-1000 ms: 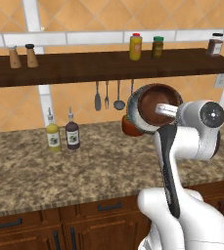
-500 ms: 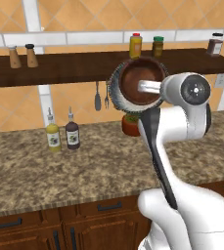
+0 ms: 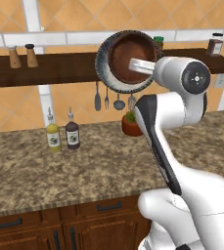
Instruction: Pick up the bowls on the counter and stack them on top of one another in the open cabinet. Place the smaller bowl on top of the larger bowl.
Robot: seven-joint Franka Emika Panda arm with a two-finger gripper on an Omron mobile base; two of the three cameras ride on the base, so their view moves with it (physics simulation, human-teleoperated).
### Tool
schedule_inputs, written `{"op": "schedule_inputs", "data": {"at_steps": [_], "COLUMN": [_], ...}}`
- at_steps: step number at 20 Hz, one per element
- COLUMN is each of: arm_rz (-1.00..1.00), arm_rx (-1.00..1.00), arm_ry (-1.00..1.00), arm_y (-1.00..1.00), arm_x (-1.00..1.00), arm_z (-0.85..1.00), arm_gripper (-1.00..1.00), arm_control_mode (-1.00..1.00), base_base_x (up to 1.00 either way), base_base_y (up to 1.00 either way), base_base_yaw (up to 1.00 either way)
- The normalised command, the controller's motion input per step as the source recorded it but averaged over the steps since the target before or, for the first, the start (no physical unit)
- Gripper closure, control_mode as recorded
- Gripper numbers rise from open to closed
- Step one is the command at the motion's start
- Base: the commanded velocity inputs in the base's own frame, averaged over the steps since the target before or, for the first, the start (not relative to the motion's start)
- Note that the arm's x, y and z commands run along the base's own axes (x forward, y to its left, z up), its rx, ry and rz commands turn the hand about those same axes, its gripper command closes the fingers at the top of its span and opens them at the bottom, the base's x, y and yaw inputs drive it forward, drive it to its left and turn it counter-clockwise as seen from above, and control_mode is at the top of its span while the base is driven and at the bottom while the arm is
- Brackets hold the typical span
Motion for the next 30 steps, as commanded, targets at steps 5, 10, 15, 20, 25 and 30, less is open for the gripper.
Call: {"op": "schedule_inputs", "data": {"at_steps": [5, 10, 15, 20, 25, 30], "arm_rz": [0.16, 0.1, 0.02, 0.0, 0.0, 0.0], "arm_rx": [-0.11, -0.12, 0.03, 0.03, 0.02, 0.0], "arm_ry": [0.35, 0.33, 0.01, 0.13, 0.04, 0.0], "arm_y": [0.39, 0.36, 0.06, 0.1, 0.0, 0.0], "arm_x": [0.36, 0.17, 0.1, 0.76, 0.64, 0.55], "arm_z": [0.52, 0.08, -0.13, 0.3, 0.13, -0.02], "arm_gripper": [1.0, 1.0, 1.0, 1.0, 1.0, 1.0], "arm_control_mode": [-1.0, -1.0, -1.0, -1.0, -1.0, -1.0], "base_base_x": [0.0, 0.0, 0.0, 0.0, 0.0, 0.0], "base_base_y": [0.0, 0.0, 0.0, 0.0, 0.0, 0.0], "base_base_yaw": [0.0, 0.0, 0.0, 0.0, 0.0, 0.0]}}
